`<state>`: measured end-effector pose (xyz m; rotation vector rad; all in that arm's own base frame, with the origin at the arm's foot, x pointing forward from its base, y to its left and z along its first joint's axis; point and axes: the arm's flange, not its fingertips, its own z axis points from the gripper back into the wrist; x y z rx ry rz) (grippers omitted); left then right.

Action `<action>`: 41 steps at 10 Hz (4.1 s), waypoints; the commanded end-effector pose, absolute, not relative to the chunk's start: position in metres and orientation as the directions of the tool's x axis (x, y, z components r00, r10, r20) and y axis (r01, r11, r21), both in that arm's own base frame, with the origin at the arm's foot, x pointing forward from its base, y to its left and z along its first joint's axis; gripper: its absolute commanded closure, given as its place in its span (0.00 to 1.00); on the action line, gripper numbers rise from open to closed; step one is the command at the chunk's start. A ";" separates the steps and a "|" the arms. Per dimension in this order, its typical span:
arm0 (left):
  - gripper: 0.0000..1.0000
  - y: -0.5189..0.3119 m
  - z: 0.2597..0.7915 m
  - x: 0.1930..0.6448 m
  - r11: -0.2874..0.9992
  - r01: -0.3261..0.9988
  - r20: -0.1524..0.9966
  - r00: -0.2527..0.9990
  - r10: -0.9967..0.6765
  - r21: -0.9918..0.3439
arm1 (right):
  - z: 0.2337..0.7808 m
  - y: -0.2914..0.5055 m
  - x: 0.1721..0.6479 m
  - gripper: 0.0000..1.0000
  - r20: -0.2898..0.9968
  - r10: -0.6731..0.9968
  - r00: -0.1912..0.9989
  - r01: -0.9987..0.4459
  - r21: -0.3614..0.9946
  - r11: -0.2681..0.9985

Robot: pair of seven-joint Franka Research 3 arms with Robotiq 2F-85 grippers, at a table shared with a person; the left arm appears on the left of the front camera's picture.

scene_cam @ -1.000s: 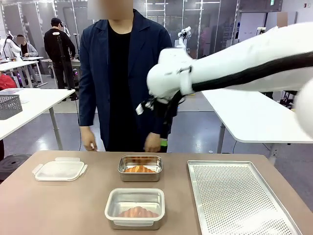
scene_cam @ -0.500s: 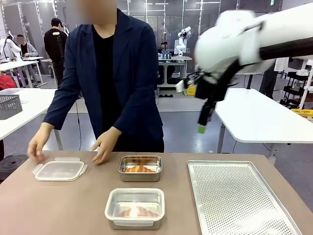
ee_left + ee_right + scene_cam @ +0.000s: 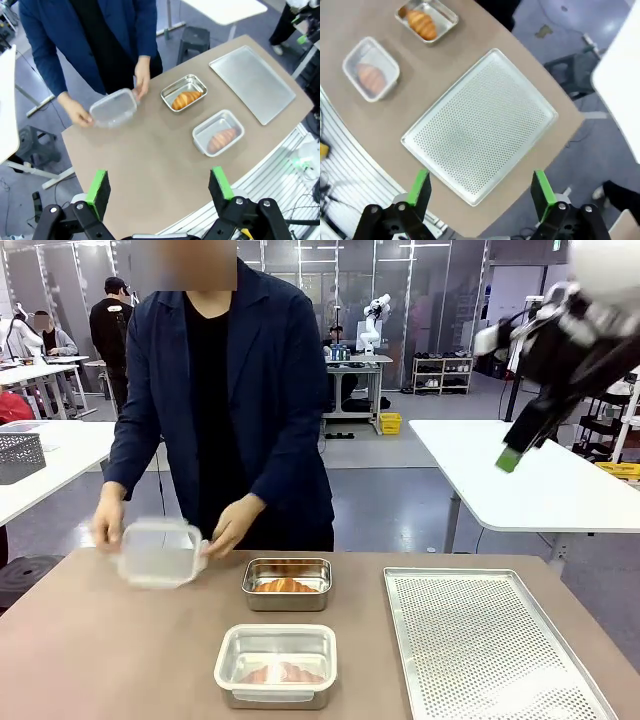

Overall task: Place the bread into the airtight container.
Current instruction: Pick up a Butter Roll and place it into an empty Airtight Container.

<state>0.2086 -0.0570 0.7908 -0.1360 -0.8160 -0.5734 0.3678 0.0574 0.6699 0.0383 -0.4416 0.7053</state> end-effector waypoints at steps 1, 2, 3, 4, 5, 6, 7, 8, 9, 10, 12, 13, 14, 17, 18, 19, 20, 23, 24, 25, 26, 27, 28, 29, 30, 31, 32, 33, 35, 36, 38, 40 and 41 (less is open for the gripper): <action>0.00 -0.057 0.792 0.208 0.837 0.537 0.720 0.539 -0.438 0.107 | 0.688 0.064 0.334 0.00 0.435 0.567 0.699 -0.568 -0.144 0.810; 0.00 -0.057 0.792 0.208 0.837 0.537 0.720 0.539 -0.438 0.107 | 0.707 0.067 0.325 0.00 0.419 0.563 0.712 -0.557 -0.151 0.817; 0.00 -0.057 0.792 0.208 0.837 0.537 0.720 0.539 -0.438 0.107 | 0.725 0.069 0.319 0.00 0.382 0.559 0.736 -0.548 -0.150 0.823; 0.00 -0.057 0.792 0.208 0.837 0.537 0.720 0.539 -0.438 0.107 | 0.742 0.068 0.311 0.00 0.357 0.544 0.759 -0.524 -0.161 0.836; 0.00 -0.057 0.792 0.208 0.837 0.537 0.720 0.539 -0.438 0.107 | 0.759 0.063 0.302 0.00 0.344 0.533 0.773 -0.510 -0.163 0.844; 0.00 -0.057 0.792 0.208 0.837 0.537 0.720 0.539 -0.438 0.107 | 0.771 0.059 0.297 0.00 0.345 0.521 0.780 -0.503 -0.149 0.851; 0.00 -0.057 0.792 0.208 0.837 0.537 0.720 0.539 -0.438 0.107 | 0.782 0.056 0.294 0.00 0.364 0.507 0.781 -0.501 -0.119 0.857; 0.00 -0.057 0.792 0.208 0.837 0.537 0.720 0.539 -0.438 0.107 | 0.792 0.052 0.292 0.00 0.371 0.484 0.792 -0.485 -0.099 0.869; 0.00 -0.057 0.792 0.208 0.837 0.537 0.720 0.539 -0.438 0.107 | 0.802 0.050 0.288 0.00 0.394 0.465 0.793 -0.474 -0.082 0.877; 0.00 -0.057 0.792 0.208 0.837 0.537 0.720 0.539 -0.438 0.107 | 0.805 0.051 0.286 0.00 0.392 0.451 0.802 -0.458 -0.081 0.885; 0.00 -0.057 0.792 0.208 0.837 0.537 0.720 0.539 -0.438 0.107 | 0.800 0.048 0.290 0.00 0.407 0.440 0.801 -0.458 -0.058 0.887; 0.00 -0.057 0.792 0.208 0.837 0.537 0.720 0.539 -0.438 0.107 | 0.804 0.046 0.285 0.00 0.391 0.485 0.782 -0.480 -0.118 0.869; 0.00 -0.057 0.792 0.208 0.837 0.537 0.720 0.539 -0.438 0.107 | 0.804 0.046 0.285 0.00 0.391 0.485 0.782 -0.480 -0.118 0.869; 0.00 -0.057 0.792 0.208 0.837 0.537 0.720 0.539 -0.438 0.107 | 0.804 0.046 0.285 0.00 0.391 0.485 0.782 -0.480 -0.118 0.869; 0.00 -0.057 0.792 0.208 0.837 0.537 0.720 0.539 -0.438 0.107 | 0.804 0.046 0.285 0.00 0.391 0.485 0.782 -0.480 -0.118 0.869; 0.00 -0.057 0.792 0.208 0.837 0.537 0.720 0.539 -0.438 0.107 | 0.804 0.046 0.285 0.00 0.391 0.485 0.782 -0.480 -0.118 0.869; 0.00 -0.057 0.792 0.208 0.837 0.537 0.720 0.539 -0.438 0.107 | 0.804 0.046 0.285 0.00 0.391 0.485 0.782 -0.480 -0.118 0.869; 0.00 -0.057 0.792 0.208 0.837 0.537 0.720 0.539 -0.438 0.107 | 0.804 0.046 0.285 0.00 0.391 0.485 0.782 -0.480 -0.118 0.869; 0.00 -0.057 0.792 0.208 0.837 0.537 0.720 0.539 -0.438 0.107 | 0.804 0.046 0.285 0.00 0.391 0.485 0.782 -0.480 -0.118 0.869; 0.00 -0.057 0.792 0.208 0.837 0.537 0.720 0.539 -0.438 0.107 | 0.804 0.046 0.285 0.00 0.391 0.485 0.782 -0.480 -0.118 0.869; 0.00 -0.057 0.792 0.208 0.837 0.537 0.720 0.539 -0.438 0.107 | 0.804 0.046 0.285 0.00 0.391 0.485 0.782 -0.480 -0.118 0.869; 0.00 -0.057 0.792 0.208 0.837 0.537 0.720 0.539 -0.438 0.107 | 0.804 0.046 0.285 0.00 0.391 0.485 0.782 -0.480 -0.118 0.869; 0.00 -0.057 0.792 0.208 0.837 0.537 0.720 0.539 -0.438 0.107 | 0.804 0.046 0.285 0.00 0.391 0.485 0.782 -0.480 -0.118 0.869; 0.00 -0.057 0.792 0.208 0.837 0.537 0.720 0.539 -0.438 0.107 | 0.804 0.046 0.285 0.00 0.391 0.485 0.782 -0.480 -0.118 0.869; 0.00 -0.057 0.792 0.208 0.837 0.537 0.720 0.539 -0.438 0.107 | 0.804 0.046 0.285 0.00 0.391 0.485 0.782 -0.480 -0.118 0.869; 0.00 -0.057 0.792 0.208 0.837 0.537 0.720 0.539 -0.438 0.107 | 0.804 0.046 0.285 0.00 0.391 0.485 0.782 -0.480 -0.118 0.869; 0.00 -0.057 0.792 0.208 0.837 0.537 0.720 0.539 -0.438 0.107 | 0.804 0.046 0.285 0.00 0.391 0.485 0.782 -0.480 -0.118 0.869; 0.00 -0.057 0.792 0.208 0.837 0.537 0.720 0.539 -0.438 0.107 | 0.804 0.046 0.285 0.00 0.391 0.485 0.782 -0.480 -0.118 0.869; 0.00 -0.057 0.792 0.208 0.837 0.537 0.720 0.539 -0.438 0.107 | 0.804 0.046 0.285 0.00 0.391 0.485 0.782 -0.480 -0.118 0.869; 0.00 -0.057 0.792 0.208 0.837 0.537 0.720 0.539 -0.438 0.107 | 0.804 0.046 0.285 0.00 0.391 0.485 0.782 -0.480 -0.118 0.869; 0.00 -0.057 0.792 0.208 0.837 0.537 0.720 0.539 -0.438 0.107 | 0.804 0.046 0.285 0.00 0.391 0.485 0.782 -0.480 -0.118 0.869; 0.00 -0.057 0.792 0.208 0.837 0.537 0.720 0.539 -0.438 0.107 | 0.804 0.046 0.285 0.00 0.391 0.485 0.782 -0.480 -0.118 0.869; 0.00 -0.057 0.792 0.208 0.837 0.537 0.720 0.539 -0.438 0.107 | 0.804 0.046 0.285 0.00 0.391 0.485 0.782 -0.480 -0.118 0.869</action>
